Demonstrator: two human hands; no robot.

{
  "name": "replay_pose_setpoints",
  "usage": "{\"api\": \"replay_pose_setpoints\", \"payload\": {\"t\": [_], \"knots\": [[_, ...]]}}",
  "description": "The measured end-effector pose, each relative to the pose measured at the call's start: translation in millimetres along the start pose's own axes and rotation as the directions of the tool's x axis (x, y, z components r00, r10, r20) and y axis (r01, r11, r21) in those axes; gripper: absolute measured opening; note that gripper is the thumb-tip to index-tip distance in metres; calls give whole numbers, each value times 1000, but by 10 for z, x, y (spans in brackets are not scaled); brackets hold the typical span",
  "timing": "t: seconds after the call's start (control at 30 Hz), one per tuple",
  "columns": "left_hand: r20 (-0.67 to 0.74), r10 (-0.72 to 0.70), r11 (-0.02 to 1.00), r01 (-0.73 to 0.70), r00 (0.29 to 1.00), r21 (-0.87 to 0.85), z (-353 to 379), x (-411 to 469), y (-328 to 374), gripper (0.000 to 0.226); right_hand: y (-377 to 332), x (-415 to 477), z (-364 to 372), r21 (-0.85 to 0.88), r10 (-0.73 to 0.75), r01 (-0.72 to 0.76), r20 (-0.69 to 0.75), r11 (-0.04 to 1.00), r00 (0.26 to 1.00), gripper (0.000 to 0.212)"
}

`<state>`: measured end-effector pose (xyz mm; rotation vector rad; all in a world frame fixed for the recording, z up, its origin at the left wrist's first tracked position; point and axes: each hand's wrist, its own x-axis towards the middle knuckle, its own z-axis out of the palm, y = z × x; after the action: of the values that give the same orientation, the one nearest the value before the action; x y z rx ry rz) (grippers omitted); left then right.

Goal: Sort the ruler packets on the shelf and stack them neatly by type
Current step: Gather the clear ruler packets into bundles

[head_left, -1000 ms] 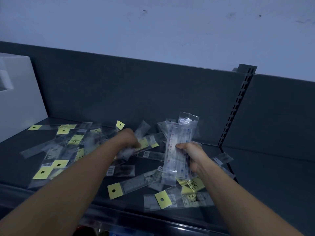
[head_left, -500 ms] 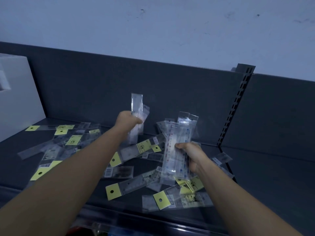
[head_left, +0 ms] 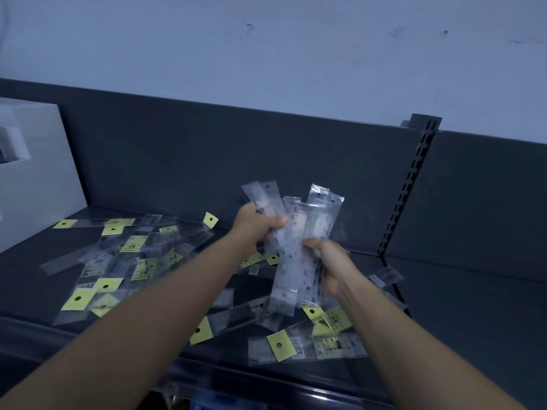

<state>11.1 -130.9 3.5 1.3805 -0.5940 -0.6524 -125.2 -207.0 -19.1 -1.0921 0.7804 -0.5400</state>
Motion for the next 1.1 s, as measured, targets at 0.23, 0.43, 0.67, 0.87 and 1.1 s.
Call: {"api": "replay_pose_setpoints", "payload": {"t": [0.23,0.43,0.67,0.87,1.1], "knots": [[52,-24,979,13,998,202,26,-60,-160,33,52,-50,69,-62,-22,27,93,998,995,44],[-32,-202,861,193,979,470,-388,-22,3,58,40,-25,128,-77,-6,11,66,997,998,40],[47,-384,82,-17,922,997,-1125,-102,-74,78,103,-34,285,-116,37,-29,64,993,997,33],[62,-326,-2,-67,943,998,-1088,-180,-77,58,134,-36,364,-127,46,-37,68,991,997,41],[200,-121,144,-182,972,973,-916,-101,-178,19,99,-48,286,-103,23,-18,42,994,999,43]]}}
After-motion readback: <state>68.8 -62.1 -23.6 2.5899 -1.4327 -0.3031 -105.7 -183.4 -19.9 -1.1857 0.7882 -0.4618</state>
